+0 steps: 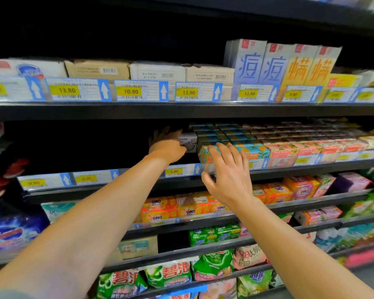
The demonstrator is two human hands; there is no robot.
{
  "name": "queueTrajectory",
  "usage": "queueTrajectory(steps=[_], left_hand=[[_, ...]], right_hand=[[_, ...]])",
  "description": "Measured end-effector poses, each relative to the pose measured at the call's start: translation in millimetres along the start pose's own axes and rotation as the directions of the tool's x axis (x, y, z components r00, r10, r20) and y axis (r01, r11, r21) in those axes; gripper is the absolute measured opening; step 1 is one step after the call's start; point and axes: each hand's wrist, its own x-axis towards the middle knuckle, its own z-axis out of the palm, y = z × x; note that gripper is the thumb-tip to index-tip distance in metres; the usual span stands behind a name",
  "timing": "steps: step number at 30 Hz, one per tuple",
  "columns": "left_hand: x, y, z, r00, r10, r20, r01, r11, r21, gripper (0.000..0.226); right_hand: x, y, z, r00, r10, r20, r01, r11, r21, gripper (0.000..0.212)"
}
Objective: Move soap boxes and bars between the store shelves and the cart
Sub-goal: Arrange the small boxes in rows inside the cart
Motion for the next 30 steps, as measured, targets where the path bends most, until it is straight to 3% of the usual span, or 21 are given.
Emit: queueTrajectory(steps=[4,8,12,22,30], left_hand=[[-46.9,-1.1,-14.6,0.998,0.028,-0.061,-0.023,0.996,0.087,0.051],[-109.0,-6.1,-9.2,0.967,0.159,-0.201,-0.123,0.976,0.178,0.059],[-177.6,-19.5,1.1,0.950,0.192,-0.245,-0.144,0.969,0.201,0.059],[-352.7,-88.3,38.7,0.993,0.117,-0.002,-0.115,0.973,0.201,0.061],[-464.3,-177.7,65.1,0.998,-0.025,0.061,0.008,0.966,0.259,0.059]], right_hand=[[-10.8,-8.0,-22.7,0.999,-0.028,0.035,0.030,0.999,-0.041,0.069],[-36.0,-19.7,-50.0,0.997,-0.031,0.076,0.034,0.998,-0.045,0.073],[-85.4,-34.5,-70.2,0.993,-0.036,0.109,0.041,0.999,-0.036,0.075],[-221.6,-97.3,-79.6,0.934,-0.105,0.342,0.104,0.994,0.023,0.073],[-297.4,-190.8,-50.5,0.803,-0.317,0.504,0.286,0.948,0.142,0.074]])
